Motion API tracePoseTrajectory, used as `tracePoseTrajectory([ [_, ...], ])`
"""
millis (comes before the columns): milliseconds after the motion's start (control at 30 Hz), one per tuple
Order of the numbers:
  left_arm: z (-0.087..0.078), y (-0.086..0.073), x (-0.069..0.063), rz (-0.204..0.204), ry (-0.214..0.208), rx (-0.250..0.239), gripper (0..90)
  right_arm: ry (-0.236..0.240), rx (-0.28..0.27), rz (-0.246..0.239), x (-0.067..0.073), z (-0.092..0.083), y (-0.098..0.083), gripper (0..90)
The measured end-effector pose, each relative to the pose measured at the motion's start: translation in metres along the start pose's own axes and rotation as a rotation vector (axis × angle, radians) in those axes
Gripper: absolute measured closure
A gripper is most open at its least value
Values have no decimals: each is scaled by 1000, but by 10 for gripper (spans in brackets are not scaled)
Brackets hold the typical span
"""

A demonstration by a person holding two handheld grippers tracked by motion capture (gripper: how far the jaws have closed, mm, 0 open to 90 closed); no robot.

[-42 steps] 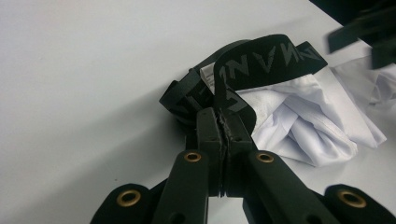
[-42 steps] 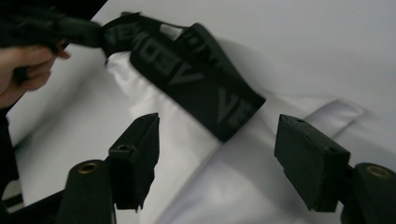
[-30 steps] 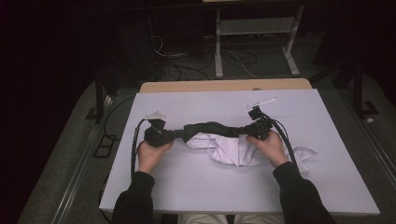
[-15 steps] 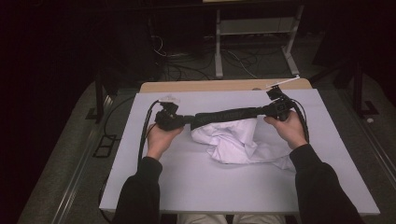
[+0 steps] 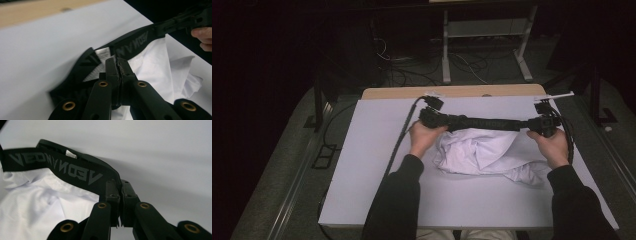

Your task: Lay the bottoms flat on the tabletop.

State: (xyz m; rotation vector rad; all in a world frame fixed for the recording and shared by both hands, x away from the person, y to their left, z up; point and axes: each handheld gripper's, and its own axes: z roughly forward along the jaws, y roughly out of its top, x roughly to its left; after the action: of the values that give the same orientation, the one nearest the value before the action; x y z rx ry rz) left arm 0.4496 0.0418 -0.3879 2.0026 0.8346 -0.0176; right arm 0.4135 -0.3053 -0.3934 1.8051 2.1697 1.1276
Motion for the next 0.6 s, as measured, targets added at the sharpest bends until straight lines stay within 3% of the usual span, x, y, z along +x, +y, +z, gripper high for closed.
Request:
tracePoseTrajectory([
  [100,30,-10,-11,2,-35,44,875,-12,7,54,-17,-1,-19,861],
  [200,43,-14,-15,-9,-39,54,838,-1,12,85,-31,-3,-37,861],
  [300,38,-9,-9,-45,-27,33,724,2,14,96,-37,-6,-43,860],
  [400,25,-3,-2,-32,38,15,605,-1,-1,95,-38,-9,-45,861],
  [467,14,0,5,-30,82,-3,570,-4,2,91,-38,-8,-46,860],
  [600,1,-1,26,-84,124,-25,511,-37,15,86,-39,-8,-48,860],
])
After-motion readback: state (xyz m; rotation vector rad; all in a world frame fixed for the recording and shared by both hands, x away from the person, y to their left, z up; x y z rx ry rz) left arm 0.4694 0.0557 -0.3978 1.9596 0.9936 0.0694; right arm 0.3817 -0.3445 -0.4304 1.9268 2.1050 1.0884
